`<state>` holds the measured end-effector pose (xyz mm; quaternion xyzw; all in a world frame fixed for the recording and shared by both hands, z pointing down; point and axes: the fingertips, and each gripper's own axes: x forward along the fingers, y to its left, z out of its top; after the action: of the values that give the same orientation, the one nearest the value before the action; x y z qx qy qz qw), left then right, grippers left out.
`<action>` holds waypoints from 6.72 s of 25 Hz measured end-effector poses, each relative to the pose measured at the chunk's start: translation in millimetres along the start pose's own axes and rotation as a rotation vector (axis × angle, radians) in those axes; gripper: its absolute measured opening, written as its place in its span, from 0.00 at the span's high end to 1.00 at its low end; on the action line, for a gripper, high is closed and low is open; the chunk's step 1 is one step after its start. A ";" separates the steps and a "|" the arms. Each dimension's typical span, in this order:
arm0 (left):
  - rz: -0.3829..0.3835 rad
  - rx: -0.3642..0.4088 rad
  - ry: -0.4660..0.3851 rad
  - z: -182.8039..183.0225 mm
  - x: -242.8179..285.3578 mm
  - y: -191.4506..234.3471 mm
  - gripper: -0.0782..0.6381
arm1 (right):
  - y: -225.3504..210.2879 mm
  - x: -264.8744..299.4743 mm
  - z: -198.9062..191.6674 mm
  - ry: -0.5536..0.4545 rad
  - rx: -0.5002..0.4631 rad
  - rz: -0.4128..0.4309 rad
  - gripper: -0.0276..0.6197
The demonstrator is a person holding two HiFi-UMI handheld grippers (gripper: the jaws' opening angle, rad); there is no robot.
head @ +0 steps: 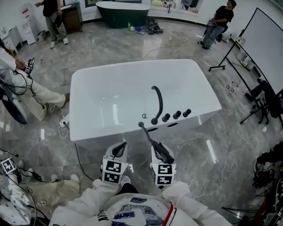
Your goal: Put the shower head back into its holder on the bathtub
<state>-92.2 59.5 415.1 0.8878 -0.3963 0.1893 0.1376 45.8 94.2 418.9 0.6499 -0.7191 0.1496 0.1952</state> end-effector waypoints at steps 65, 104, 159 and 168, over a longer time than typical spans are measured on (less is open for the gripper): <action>0.214 -0.118 0.134 10.3 146.5 49.6 0.89 | -56.1 170.3 9.9 0.131 -0.059 0.327 0.74; 0.193 -0.102 0.159 -29.1 195.7 76.9 0.89 | -47.7 222.4 -30.2 0.208 -0.087 0.319 0.75; 0.130 -0.195 0.167 -122.3 248.3 86.1 0.89 | -36.8 277.9 -122.9 0.299 -0.056 0.206 0.75; 0.113 -0.207 0.194 -135.3 257.9 80.8 0.89 | -35.6 287.5 -132.9 0.314 -0.043 0.204 0.75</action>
<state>-25.6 -107.5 658.0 0.8226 -0.4480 0.2399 0.2550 69.9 -99.3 671.0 0.5381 -0.7448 0.2527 0.3030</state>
